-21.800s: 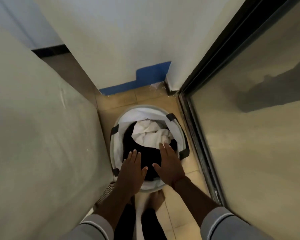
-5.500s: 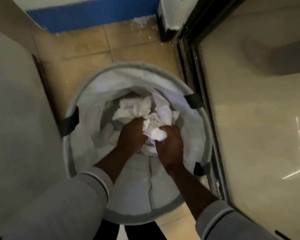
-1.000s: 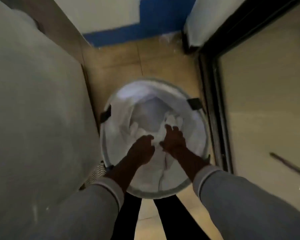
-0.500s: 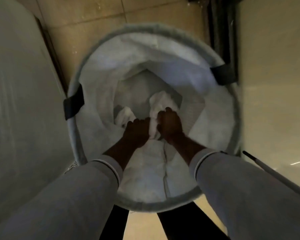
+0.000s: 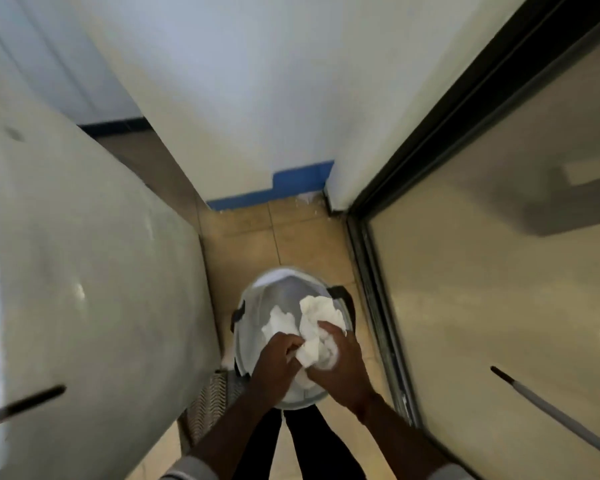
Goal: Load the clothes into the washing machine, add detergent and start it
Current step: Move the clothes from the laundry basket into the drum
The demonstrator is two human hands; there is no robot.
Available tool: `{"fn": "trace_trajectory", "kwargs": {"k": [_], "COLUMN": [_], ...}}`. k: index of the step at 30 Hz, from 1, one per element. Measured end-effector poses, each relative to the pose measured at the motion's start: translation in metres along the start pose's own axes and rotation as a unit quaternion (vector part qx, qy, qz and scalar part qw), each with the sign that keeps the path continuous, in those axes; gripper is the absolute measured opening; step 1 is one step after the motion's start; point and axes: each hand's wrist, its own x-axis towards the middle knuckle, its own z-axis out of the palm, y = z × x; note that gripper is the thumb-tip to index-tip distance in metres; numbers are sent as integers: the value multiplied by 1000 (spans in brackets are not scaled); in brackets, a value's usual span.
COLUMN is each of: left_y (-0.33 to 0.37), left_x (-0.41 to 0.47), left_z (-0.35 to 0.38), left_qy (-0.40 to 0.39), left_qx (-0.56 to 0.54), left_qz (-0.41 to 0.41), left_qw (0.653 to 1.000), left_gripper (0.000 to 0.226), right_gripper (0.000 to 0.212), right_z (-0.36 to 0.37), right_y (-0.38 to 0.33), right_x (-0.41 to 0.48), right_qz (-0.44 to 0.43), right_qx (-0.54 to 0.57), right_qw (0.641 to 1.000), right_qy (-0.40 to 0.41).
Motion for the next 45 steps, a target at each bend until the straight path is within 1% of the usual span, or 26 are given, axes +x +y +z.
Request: {"fn": "trace_trajectory", "kwargs": {"k": [1,2,3,4,6,9,12,14,16,18,24,26,30,34,38,39,41,43,45], "left_y": [17,37,55,75,115,171,208,228,247,261,296,300,294,269,217,202,175,143,110], "left_x": [-12,-26,-40,-56,-82,-126,-161,-194,-224,-259,-341,-359,-378,-386,-376,-371,-363,-354,-347], "left_z": [-8,-19,-30,-42,-64,-104,-142,-168,-193,-220,-323,-361,-441,-509,-561,-570,-580,-588,-595], "left_qy": [0,-2,-9,-6,11,53,96,122,147,184,314,338,369,368,351,340,315,274,243], "left_qx": [-4,-7,-3,6,7,15,28,22,32,53,122,143,163,168,179,171,168,194,226], "left_qz": [13,22,30,42,68,122,162,192,229,273,326,337,333,328,314,306,282,241,181], "left_qw": [1000,1000,1000,999,998,991,982,974,962,943,883,867,853,854,864,873,891,911,926], "left_gripper": [24,36,41,40,30,25,17,29,44,51,49,49,48,44,45,46,47,50,58], "right_gripper": [78,79,75,68,55,46,48,49,49,48,51,52,49,44,40,43,59,81,100], "right_z": [-12,-28,-44,-57,-81,-117,-140,-151,-158,-158,-138,-127,-92,-41,30,48,78,104,125], "right_y": [-16,-39,-62,-83,-118,-172,-222,-258,-291,-328,-449,-488,-563,-617,-639,-639,-633,-620,-602], "right_x": [-12,-25,-38,-50,-70,-99,-126,-150,-169,-191,-236,-248,-261,-259,-243,-235,-217,-203,-198], "right_qz": [-18,-34,-48,-66,-91,-138,-201,-231,-263,-303,-399,-423,-450,-448,-424,-409,-376,-324,-272], "right_qx": [-18,-29,-40,-51,-56,-64,-56,-45,-30,-24,0,8,18,22,37,35,10,-52,-115], "right_qw": [1000,999,998,996,994,988,978,972,963,951,914,902,888,888,898,904,920,943,956], "right_qy": [-3,-1,2,9,12,-4,11,29,43,59,78,86,95,105,113,116,108,61,1]}}
